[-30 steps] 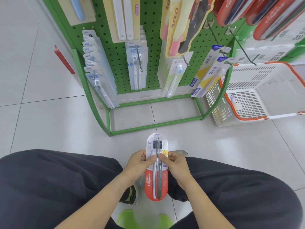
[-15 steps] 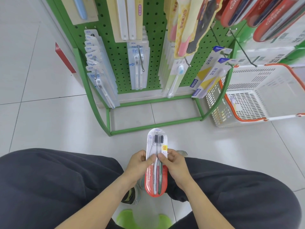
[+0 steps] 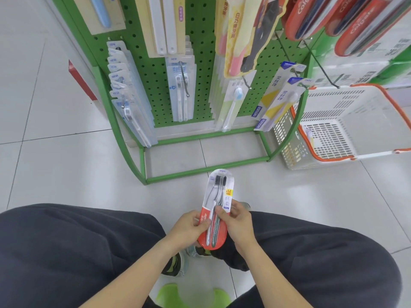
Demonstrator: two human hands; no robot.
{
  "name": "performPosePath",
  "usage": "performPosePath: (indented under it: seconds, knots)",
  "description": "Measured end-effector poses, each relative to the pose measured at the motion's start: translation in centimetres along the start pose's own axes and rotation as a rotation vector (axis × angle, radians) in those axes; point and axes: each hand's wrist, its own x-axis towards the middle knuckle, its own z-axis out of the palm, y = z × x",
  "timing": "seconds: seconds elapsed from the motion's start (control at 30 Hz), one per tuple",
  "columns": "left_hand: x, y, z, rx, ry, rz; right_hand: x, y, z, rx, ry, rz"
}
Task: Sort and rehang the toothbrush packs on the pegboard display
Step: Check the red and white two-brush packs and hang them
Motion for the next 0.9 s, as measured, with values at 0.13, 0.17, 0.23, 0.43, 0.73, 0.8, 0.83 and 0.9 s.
performPosePath:
  seconds: [0.13, 0.17, 0.23, 0.43, 0.73, 0.8, 0.83, 0.9]
  knots:
    - [0.0, 0.1, 0.5, -0.012, 0.036, 0.053, 0.2, -0.1, -0.2, 0.009, -0.001, 0.025]
    - [0.1, 0.1, 0.3, -0.038, 0.04, 0.062, 0.2, -0.1, -0.2, 0.012, -0.019, 0.029]
    - [0.1, 0.1, -0.2, -0.09, -0.015, 0.078, 0.3, -0.3, -0.2, 0.035, -0.041, 0.028]
    - [-0.1, -0.1, 0.2, -0.119, -0.012, 0.153, 0.1, -0.8, -0.5, 0.046, -0.08, 0.007]
    - [-0.3, 0.5, -0.3, -0.197, 0.053, 0.157, -0.1, -0.7, -0.4, 0.092, -0.159, 0.028]
    - [-0.2, 0.5, -0.6, -0.215, 0.048, 0.171, -0.2, -0.8, -0.3, 0.091, -0.186, 0.023]
    - [-0.2, 0.5, -0.6, -0.226, 0.075, 0.175, -0.2, -1.0, -0.5, 0.085, -0.23, 0.021]
    - [-0.3, 0.6, -0.5, -0.238, 0.148, 0.166, -0.1, -1.5, -0.9, 0.079, -0.338, 0.028]
